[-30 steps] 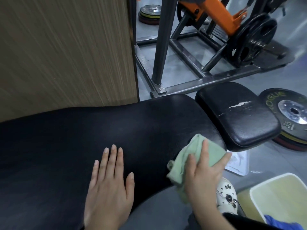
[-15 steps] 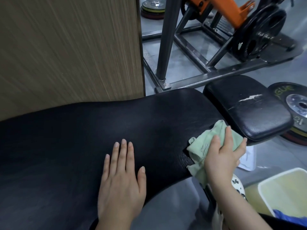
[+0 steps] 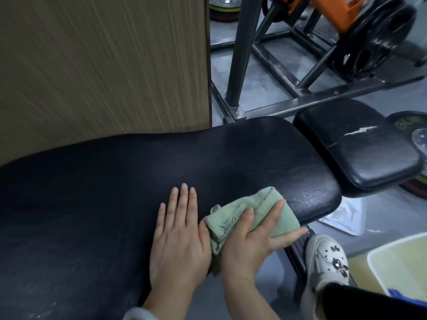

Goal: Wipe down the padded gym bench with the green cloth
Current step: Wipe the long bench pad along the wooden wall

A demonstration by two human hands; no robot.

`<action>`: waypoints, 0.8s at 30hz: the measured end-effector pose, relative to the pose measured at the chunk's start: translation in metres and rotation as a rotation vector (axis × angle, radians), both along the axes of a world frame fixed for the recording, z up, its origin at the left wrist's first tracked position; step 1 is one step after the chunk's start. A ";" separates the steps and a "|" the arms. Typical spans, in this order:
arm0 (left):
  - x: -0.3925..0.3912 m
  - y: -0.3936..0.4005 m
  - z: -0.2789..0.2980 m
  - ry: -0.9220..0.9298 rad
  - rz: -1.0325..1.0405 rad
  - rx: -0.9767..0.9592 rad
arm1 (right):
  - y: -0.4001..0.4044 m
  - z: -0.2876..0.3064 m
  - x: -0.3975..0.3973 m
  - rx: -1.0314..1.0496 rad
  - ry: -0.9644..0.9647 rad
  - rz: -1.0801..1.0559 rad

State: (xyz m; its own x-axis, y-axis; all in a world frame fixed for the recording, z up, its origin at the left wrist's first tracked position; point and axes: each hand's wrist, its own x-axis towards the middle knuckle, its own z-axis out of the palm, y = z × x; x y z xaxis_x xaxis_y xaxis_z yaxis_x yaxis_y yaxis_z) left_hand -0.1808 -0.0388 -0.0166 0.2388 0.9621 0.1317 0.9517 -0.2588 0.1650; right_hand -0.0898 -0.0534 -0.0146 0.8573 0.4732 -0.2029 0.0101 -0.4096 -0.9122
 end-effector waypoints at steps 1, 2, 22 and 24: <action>-0.001 0.000 0.000 0.001 -0.004 -0.004 | 0.001 0.001 0.010 0.002 0.009 -0.010; -0.002 0.000 0.000 0.000 -0.009 -0.011 | 0.004 0.001 0.023 0.004 0.016 -0.040; -0.133 -0.001 0.018 0.115 -0.223 -0.058 | -0.012 0.013 -0.065 -0.012 0.125 -0.064; -0.144 -0.003 0.018 0.114 -0.215 -0.069 | -0.021 0.013 -0.085 -0.017 0.110 0.007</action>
State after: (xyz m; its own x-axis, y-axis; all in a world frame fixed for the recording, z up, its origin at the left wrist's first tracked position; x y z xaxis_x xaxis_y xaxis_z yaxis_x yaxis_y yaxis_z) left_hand -0.3250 -0.0422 0.0017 0.4481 0.8935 0.0284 0.8897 -0.4488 0.0841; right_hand -0.1748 -0.0744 -0.0012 0.8260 0.4750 -0.3035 -0.0865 -0.4251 -0.9010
